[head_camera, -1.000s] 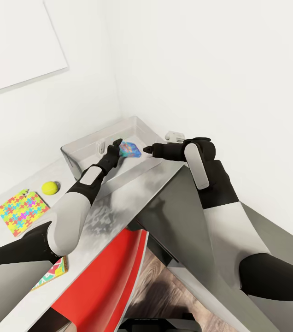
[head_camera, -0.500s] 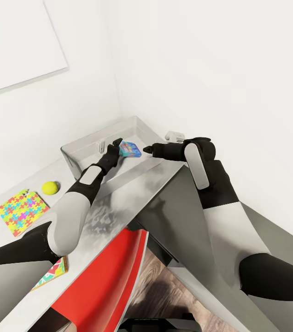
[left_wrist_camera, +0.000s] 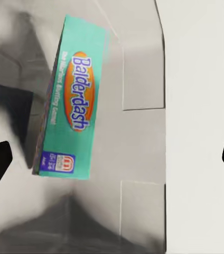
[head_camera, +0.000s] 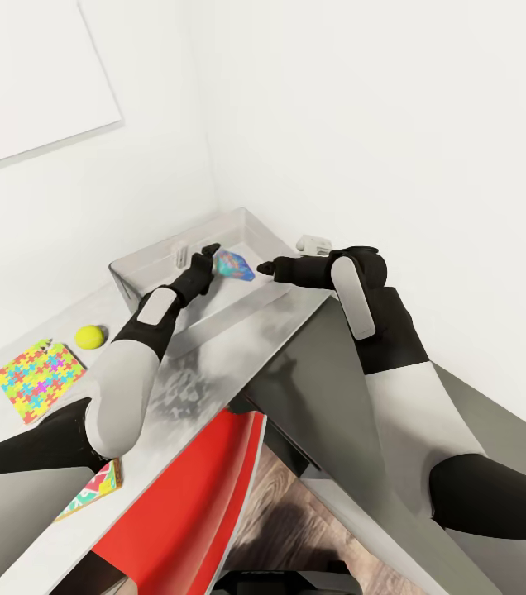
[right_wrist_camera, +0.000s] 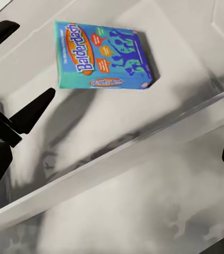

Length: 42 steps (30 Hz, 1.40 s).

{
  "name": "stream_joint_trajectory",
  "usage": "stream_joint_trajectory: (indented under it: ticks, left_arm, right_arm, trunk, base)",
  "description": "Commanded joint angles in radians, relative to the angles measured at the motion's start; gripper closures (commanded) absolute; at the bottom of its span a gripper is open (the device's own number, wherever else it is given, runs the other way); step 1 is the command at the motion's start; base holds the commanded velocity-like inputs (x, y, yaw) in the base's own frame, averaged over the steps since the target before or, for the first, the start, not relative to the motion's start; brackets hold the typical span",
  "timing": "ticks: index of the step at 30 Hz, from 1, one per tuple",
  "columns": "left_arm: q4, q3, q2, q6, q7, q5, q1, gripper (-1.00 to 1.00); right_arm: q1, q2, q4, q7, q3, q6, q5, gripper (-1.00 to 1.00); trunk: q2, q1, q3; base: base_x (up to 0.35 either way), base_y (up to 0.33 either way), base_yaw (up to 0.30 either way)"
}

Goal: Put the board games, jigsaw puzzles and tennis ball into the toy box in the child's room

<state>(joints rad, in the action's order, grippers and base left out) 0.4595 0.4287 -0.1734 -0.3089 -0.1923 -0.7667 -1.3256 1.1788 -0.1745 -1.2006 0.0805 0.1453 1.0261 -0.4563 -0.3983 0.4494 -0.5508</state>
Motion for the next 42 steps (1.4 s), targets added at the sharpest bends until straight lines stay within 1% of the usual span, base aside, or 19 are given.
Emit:
stream_joint_trajectory:
  ticks: [1, 8, 11, 14, 17, 18, 22, 30, 36, 39, 42]
  left_arm:
    - [0.001, 0.007, -0.001, -0.012, 0.001, -0.005, -0.001, -1.0]
    - [0.005, -0.022, -0.001, -0.023, 0.015, 0.0, -0.001, -1.0]
    - [0.005, -0.027, -0.001, -0.024, 0.019, 0.001, -0.001, -1.0]
    - [0.007, -0.031, -0.001, -0.024, 0.036, 0.001, -0.001, -1.0]
    - [0.027, -0.033, -0.001, -0.029, 0.048, 0.001, -0.001, -1.0]
    - [0.054, -0.035, -0.001, -0.045, 0.051, 0.001, -0.001, -1.0]
    - [0.092, -0.037, -0.001, -0.091, 0.068, 0.001, -0.001, -1.0]
    - [0.108, -0.038, -0.001, -0.115, 0.086, 0.001, -0.001, -1.0]
    - [0.11, -0.037, -0.001, -0.166, 0.088, 0.002, -0.001, -1.0]
    - [0.114, -0.038, 0.008, -0.19, 0.088, 0.003, 0.0, -1.0]
    - [0.116, -0.038, 0.014, -0.201, 0.088, 0.003, 0.0, -1.0]
  right_arm:
    - [0.001, 0.0, -0.001, 0.008, 0.0, 0.003, -0.008, -1.0]
    - [0.001, 0.0, -0.001, 0.008, 0.0, 0.003, -0.008, -1.0]
    - [0.001, 0.0, -0.001, 0.008, 0.0, 0.003, -0.008, -1.0]
    - [0.001, 0.0, -0.001, 0.008, 0.0, 0.003, -0.008, -1.0]
    - [0.001, 0.0, -0.001, 0.008, 0.0, 0.003, -0.008, -1.0]
    - [0.001, 0.0, -0.001, 0.008, 0.0, 0.003, -0.008, -1.0]
    - [0.001, 0.0, -0.001, 0.008, 0.0, 0.003, -0.007, -1.0]
    - [0.001, 0.0, -0.001, 0.008, -0.002, 0.003, -0.007, -1.0]
    - [0.001, 0.0, 0.0, 0.008, -0.003, 0.002, -0.007, -1.0]
    - [0.001, 0.0, 0.001, 0.008, -0.003, 0.001, -0.008, -1.0]
    - [0.001, 0.0, 0.002, 0.008, -0.003, 0.001, -0.008, -1.0]
  trunk:
    - [-0.002, 0.001, -0.001]
    - [-0.002, 0.001, -0.001]
    - [-0.002, 0.001, -0.001]
    - [-0.002, 0.001, -0.001]
    - [-0.002, 0.001, -0.001]
    - [-0.002, 0.001, -0.001]
    - [-0.002, 0.001, -0.001]
    - [-0.002, 0.001, -0.001]
    - [-0.002, 0.001, -0.001]
    - [-0.002, 0.001, -0.001]
    - [-0.002, 0.001, -0.001]
  base:
    - [0.0, 0.0, 0.0]
    - [0.0, 0.0, 0.0]
    - [0.0, 0.0, 0.0]
    - [0.0, 0.0, 0.0]
    - [0.0, 0.0, 0.0]
    - [0.0, 0.0, 0.0]
    - [0.0, 0.0, 0.0]
    - [0.0, 0.0, 0.0]
    - [0.0, 0.0, 0.0]
    - [0.0, 0.0, 0.0]
    - [0.0, 0.0, 0.0]
